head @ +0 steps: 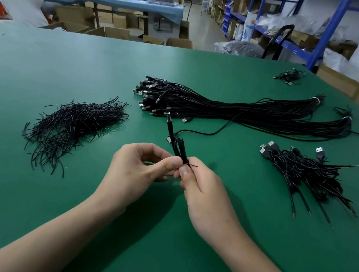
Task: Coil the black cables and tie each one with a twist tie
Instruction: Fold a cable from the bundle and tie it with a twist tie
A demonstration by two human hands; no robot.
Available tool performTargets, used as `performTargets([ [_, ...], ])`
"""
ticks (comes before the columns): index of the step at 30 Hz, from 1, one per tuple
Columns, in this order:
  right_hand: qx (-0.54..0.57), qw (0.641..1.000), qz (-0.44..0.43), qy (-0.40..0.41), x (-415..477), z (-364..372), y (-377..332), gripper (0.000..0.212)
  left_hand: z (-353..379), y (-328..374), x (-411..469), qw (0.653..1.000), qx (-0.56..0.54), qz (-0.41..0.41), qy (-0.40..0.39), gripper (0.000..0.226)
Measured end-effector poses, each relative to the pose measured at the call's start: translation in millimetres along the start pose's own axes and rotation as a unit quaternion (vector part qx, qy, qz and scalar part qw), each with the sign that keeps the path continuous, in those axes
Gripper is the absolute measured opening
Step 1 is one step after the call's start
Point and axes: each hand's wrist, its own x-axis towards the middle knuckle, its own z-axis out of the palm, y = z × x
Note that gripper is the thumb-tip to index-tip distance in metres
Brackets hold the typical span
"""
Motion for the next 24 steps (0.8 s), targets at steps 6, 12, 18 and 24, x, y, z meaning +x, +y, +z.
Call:
performTargets([
  [6, -0.01, 1.0, -0.01, 0.013, 1, -1, 1, 0.025, 5, 0, -1, 0.998, -0.046, 0.005, -0.037, 0.024],
  [12, 0.117, 0.993, 0.007, -0.008, 3, -1, 2, 0.029, 9, 0, -2, 0.993, -0.085, 0.051, -0.071, 0.023],
  [18, 0.187, 0.977, 0.037, -0.093, 6, -11, 0, 0.03, 2, -1, 1, 0.989, -0.07, 0.08, -0.107, 0.021],
  [24, 0.208, 0.964, 0.053, -0.156, 6, -18, -6, 0.03, 1, 1, 0, 0.983, -0.063, 0.117, -0.125, 0.02],
])
